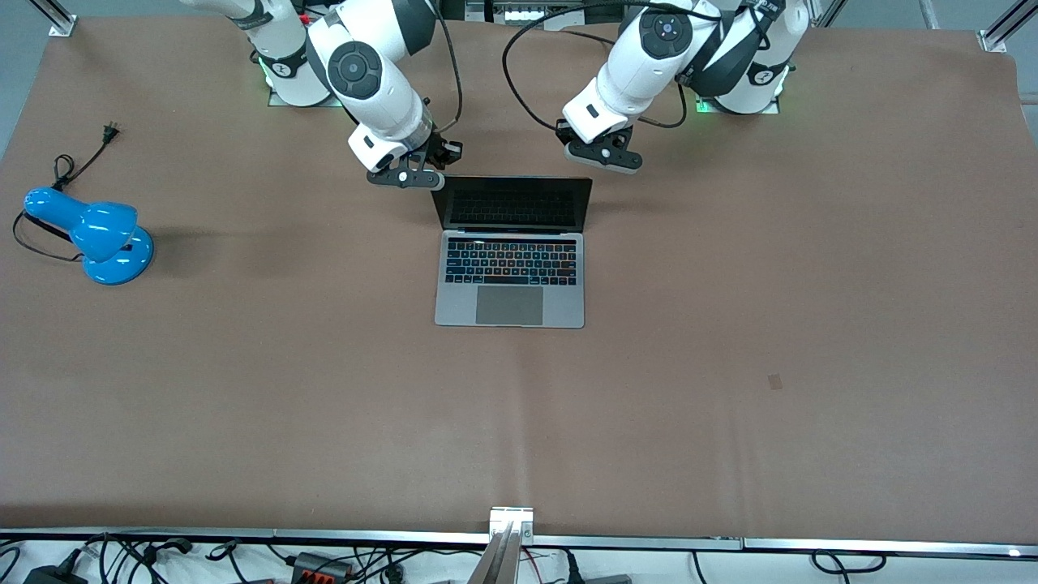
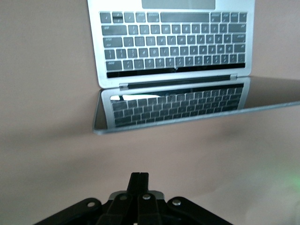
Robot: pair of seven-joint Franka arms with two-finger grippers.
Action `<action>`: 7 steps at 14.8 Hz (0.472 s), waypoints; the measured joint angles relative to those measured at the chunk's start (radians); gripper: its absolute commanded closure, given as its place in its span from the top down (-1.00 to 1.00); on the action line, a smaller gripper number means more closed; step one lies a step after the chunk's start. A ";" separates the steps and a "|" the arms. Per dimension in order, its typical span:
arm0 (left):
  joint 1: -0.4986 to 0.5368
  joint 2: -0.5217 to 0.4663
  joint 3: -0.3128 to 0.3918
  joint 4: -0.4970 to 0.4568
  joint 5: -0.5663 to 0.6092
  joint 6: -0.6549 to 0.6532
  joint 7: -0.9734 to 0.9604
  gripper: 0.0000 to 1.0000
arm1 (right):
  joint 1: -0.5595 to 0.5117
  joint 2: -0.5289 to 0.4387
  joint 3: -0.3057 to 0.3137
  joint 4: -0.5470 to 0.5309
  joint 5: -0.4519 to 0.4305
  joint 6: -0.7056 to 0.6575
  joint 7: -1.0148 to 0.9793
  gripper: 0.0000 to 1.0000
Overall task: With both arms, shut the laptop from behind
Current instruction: 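Lower both grippers behind the open laptop screen, then push the screen forward with both grippers until the lid shuts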
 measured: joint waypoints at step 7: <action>0.058 0.038 0.002 -0.002 0.000 0.116 0.079 -0.98 | -0.018 0.073 -0.014 0.100 0.000 0.007 -0.012 -1.00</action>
